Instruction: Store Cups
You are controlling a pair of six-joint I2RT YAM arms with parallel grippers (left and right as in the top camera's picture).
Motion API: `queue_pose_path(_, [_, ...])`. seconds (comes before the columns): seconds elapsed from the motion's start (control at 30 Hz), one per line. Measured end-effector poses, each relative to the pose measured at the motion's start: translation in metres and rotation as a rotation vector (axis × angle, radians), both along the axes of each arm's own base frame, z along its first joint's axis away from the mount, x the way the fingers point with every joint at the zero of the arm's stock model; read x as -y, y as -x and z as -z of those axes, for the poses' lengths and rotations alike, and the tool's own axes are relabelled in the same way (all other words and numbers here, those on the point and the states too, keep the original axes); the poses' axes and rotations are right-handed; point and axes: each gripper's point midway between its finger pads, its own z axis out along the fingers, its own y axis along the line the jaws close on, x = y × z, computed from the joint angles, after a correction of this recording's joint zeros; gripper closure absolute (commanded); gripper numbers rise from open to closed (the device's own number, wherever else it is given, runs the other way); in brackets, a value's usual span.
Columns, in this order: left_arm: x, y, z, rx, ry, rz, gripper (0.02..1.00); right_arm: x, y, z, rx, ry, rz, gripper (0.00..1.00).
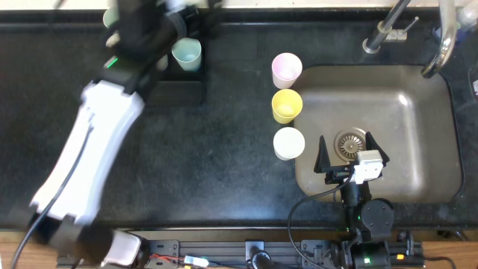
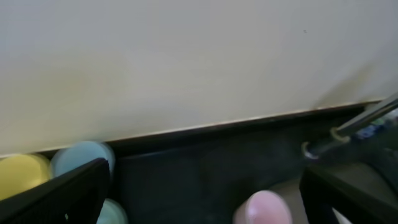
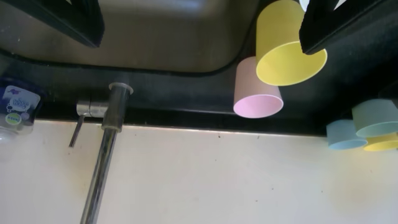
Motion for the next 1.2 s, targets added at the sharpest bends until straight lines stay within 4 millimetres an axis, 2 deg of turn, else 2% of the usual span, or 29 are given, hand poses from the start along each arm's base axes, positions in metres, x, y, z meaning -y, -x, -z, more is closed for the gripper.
queue_pose_path(0.1, [0.049, -0.013, 0.038, -0.148, 0.002, 0.006, 0.018, 0.000, 0.000, 0.000, 0.001, 0.001, 0.000, 0.003])
queue_pose_path(0.2, [0.085, -0.008, 0.091, -0.339, -0.030, -0.019, 0.018, 0.000, 0.000, 0.000, 0.000, 0.000, 0.000, 0.005])
queue_pose_path(0.3, [0.105, 0.005, 0.136, -0.497, -0.090, -0.069, 0.018, 0.000, 0.000, 0.000, 0.000, 0.000, 0.000, 0.005])
queue_pose_path(0.4, [0.117, 0.011, 0.164, -0.584, -0.144, -0.120, 0.018, 0.000, 0.000, 0.000, 0.000, 0.000, 0.000, 0.003])
queue_pose_path(0.5, [0.126, 0.007, 0.179, -0.606, -0.150, -0.153, 0.020, 0.000, 0.000, 0.000, 0.000, 0.000, 0.000, 0.003])
queue_pose_path(0.63, [0.124, 0.000, 0.189, -0.614, -0.148, -0.189, 0.018, 0.000, 0.000, 0.000, 0.000, 0.001, 0.000, 0.003])
queue_pose_path(0.77, [0.117, 0.006, 0.200, -0.652, -0.182, -0.212, 0.018, 0.000, 0.000, 0.000, 0.000, 0.000, 0.000, 0.003])
queue_pose_path(0.97, [0.112, 0.013, 0.204, -0.685, -0.200, -0.226, 0.018, 0.000, 0.000, 0.000, 0.000, 0.000, 0.000, 0.003])
queue_pose_path(1.2, [0.114, 0.018, 0.215, -0.727, -0.209, -0.213, 0.020, 0.000, 0.000, 0.000, 0.000, 0.000, 0.000, 0.005])
